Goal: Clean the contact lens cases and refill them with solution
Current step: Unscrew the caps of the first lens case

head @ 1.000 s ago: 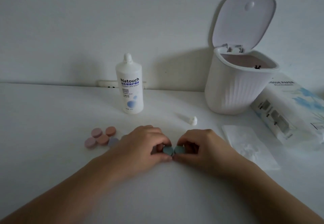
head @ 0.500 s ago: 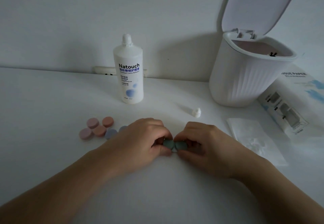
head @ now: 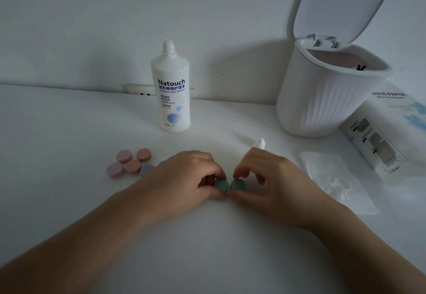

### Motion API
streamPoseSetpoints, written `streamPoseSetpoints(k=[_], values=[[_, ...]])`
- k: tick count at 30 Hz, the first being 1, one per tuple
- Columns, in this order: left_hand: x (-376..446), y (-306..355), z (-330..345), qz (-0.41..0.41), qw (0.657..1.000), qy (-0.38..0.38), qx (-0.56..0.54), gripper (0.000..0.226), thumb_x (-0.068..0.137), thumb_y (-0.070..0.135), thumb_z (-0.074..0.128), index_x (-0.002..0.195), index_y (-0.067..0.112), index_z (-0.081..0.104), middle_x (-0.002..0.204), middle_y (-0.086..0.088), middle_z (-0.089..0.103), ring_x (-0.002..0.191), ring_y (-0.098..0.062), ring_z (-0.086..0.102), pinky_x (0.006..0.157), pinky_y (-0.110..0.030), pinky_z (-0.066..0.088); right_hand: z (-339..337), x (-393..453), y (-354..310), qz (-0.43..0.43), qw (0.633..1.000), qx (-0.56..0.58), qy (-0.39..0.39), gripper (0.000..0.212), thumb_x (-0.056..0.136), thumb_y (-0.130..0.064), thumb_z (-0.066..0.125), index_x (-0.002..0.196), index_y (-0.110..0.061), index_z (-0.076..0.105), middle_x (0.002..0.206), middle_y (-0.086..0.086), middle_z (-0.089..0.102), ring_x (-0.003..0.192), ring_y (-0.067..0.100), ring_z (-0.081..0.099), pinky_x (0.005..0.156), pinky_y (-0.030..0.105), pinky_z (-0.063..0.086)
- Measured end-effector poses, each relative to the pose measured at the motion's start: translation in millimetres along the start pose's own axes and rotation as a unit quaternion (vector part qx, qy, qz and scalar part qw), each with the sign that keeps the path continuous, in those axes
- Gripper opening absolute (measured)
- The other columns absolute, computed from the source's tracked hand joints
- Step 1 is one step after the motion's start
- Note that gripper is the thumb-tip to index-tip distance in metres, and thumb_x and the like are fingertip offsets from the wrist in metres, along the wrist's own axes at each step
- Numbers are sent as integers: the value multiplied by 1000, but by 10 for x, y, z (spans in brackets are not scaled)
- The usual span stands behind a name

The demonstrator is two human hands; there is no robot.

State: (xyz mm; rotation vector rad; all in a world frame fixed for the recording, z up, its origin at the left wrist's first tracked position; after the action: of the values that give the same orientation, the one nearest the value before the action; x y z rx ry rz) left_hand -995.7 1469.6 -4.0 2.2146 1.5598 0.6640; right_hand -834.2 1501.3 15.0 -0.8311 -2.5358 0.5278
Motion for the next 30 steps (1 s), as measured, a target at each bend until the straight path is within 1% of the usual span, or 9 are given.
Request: streamPoseSetpoints(k=[2,5,7,10,15,18,22,27,30], values=[[-5,1,1,1,1000,-6,-1,24,81,44,79,99,30,74,84,14,58,85,-3,52,77,-39,50,24,23,5,11,1000,-6,2,16,83,-38,77,88,-25,69,80,-12,58,68,6,53,60,19,41],[-10,10,-1,2,1000,-4,-4,22,81,44,78,97,30,74,83,13,58,84,-5,53,76,-40,50,31,5,-23,-9,998,46,-32,23,77,-18,76,99,-22,74,93,-9,62,76,12,60,67,30,52],[-9,11,0,0,1000,0,-3,21,81,44,78,96,31,73,83,13,59,84,-5,54,76,-41,50,4,-8,-20,-13,997,63,-30,30,76,-22,75,106,-24,73,102,-11,62,82,12,61,72,26,52],[-15,10,2,4,1000,-1,-2,23,81,45,79,98,31,74,83,13,59,84,-4,53,76,-38,50,-10,14,-15,-2,999,37,4,19,80,-36,79,92,-24,71,87,-12,60,76,12,58,67,30,51],[-6,8,3,0,1000,-6,-2,21,81,46,77,97,32,72,83,14,57,86,-4,53,76,-41,51,14,6,-36,-19,999,27,-31,23,76,-17,75,99,-22,74,89,-9,61,78,5,56,71,22,48],[-12,13,1,1,1000,-3,-4,24,80,50,74,95,31,72,82,13,57,83,-5,54,74,-43,51,5,-8,-24,-12,999,26,-28,30,77,-31,77,107,-25,72,98,-11,61,85,3,56,76,24,51],[-12,18,2,-3,1000,-9,-5,30,78,54,70,98,32,73,82,14,58,84,-4,54,76,-41,51,16,17,-27,-2,1000,-8,5,19,80,-35,77,94,-22,72,80,-9,61,75,12,57,69,40,52],[-3,3,6,-9,1000,-10,4,24,80,49,77,97,32,73,82,14,56,83,-3,52,75,-42,51,9,-17,-22,-13,1000,1,-17,42,77,-38,69,118,-27,68,98,-15,63,90,8,59,80,33,53],[0,15,6,-2,1000,-11,1,23,81,47,78,97,31,73,82,13,58,83,-3,53,75,-41,51,24,11,-21,-18,999,-28,-3,28,82,-45,74,101,-24,73,86,-13,58,81,9,55,72,37,53]])
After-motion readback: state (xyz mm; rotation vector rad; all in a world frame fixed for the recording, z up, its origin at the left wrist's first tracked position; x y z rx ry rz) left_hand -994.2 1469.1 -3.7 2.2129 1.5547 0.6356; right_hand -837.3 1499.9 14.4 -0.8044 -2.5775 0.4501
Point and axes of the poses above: each hand's wrist, its own x-axis towards the middle knuckle, its own z-axis out of the palm, y = z × x, the point moved 6 cm from there along x, towards the middle knuckle
